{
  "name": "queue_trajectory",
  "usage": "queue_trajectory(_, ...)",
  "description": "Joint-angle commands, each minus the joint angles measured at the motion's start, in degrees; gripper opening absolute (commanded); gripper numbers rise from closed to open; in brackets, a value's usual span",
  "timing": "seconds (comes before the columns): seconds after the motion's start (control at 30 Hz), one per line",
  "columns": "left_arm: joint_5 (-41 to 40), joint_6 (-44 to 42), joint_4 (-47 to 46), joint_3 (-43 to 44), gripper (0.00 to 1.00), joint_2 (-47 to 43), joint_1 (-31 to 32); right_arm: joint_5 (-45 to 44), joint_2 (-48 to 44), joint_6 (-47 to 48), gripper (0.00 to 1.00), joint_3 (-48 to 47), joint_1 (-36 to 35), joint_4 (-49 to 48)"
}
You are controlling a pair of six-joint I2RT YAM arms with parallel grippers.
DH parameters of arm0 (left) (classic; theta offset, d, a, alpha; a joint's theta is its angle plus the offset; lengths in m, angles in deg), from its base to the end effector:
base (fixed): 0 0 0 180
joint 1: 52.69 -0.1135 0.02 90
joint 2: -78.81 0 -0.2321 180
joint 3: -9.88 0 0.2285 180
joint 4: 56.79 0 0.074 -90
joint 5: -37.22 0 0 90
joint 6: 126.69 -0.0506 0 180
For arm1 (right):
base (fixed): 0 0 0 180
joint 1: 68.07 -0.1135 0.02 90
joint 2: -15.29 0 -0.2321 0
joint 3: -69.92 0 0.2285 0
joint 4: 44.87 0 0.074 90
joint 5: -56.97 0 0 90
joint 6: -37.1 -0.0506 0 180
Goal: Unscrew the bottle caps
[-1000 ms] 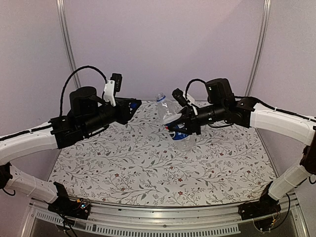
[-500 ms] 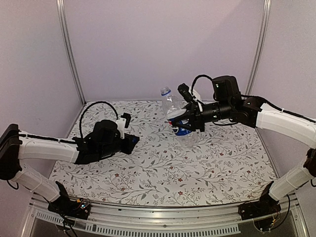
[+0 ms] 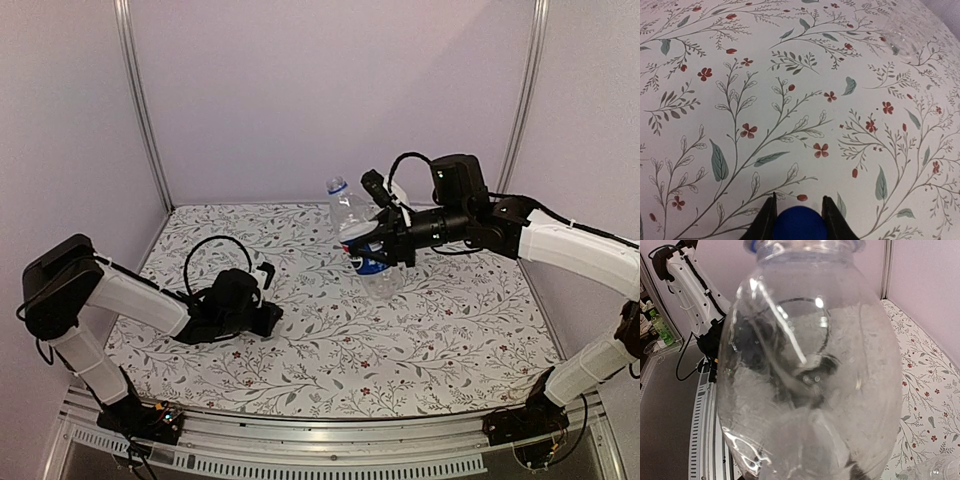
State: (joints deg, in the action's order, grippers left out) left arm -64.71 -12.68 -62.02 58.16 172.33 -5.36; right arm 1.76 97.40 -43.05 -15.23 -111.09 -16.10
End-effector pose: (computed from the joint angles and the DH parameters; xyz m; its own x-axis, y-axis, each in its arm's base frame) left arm 0.2041 -0.2060 0.1035 -0.6471 0.1146 -0.7537 0.3818 0.9044 -0.1903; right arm 0.2146 0.2397 0.3054 -0.1526 -0.3345 -0.9299 -0.9766 0.1954 0.0899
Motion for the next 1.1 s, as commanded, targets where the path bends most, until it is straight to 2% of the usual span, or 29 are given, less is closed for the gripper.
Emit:
queue_trajectory(0.0, 1.23, 0.68, -2.24, 0.06, 0.26, 2.23, -0.70, 0.35, -0.28, -0.53, 0.34, 0.74, 0.55, -1.25)
queue_trajectory(0.33, 1.88, 1.07, -2.17, 0.04, 0.30, 5.27, -0.71, 0.81, -0.10, -0.35, 0.34, 1.00, 0.75, -1.30)
queue_trajectory(0.43, 2.08, 0.96, -2.29, -0.33, 0.36, 4.92, -0.75, 0.88, -0.10, -0.34, 0.34, 1.29, 0.79, -1.30)
queue_trajectory(0.53, 2.95, 0.96, -2.57, -0.85, 0.49, 3.15, -0.73, 1.03, -0.07, -0.40, 0.34, 1.45, 0.84, -1.39)
queue_trajectory(0.63, 3.70, 0.95, -2.09, -0.84, 0.61, 0.26, -0.74, 1.07, -0.19, -0.56, 0.34, 1.65, 0.84, -1.47)
queue_trajectory(0.73, 3.96, 1.14, 0.27, 0.09, 0.69, -3.51, -0.72, 0.99, -0.43, -0.82, 0.34, 2.22, 0.84, -1.81)
queue_trajectory(0.9, 4.79, 1.77, 6.42, 2.98, 0.78, -12.29, -0.73, 0.96, -0.72, -1.06, 0.35, 2.87, 0.84, -1.98)
queue_trajectory(1.07, 13.72, 1.93, 10.38, 8.20, 0.81, -22.15, -0.62, 3.62, 0.02, -0.46, 0.37, 2.71, 0.84, -1.77)
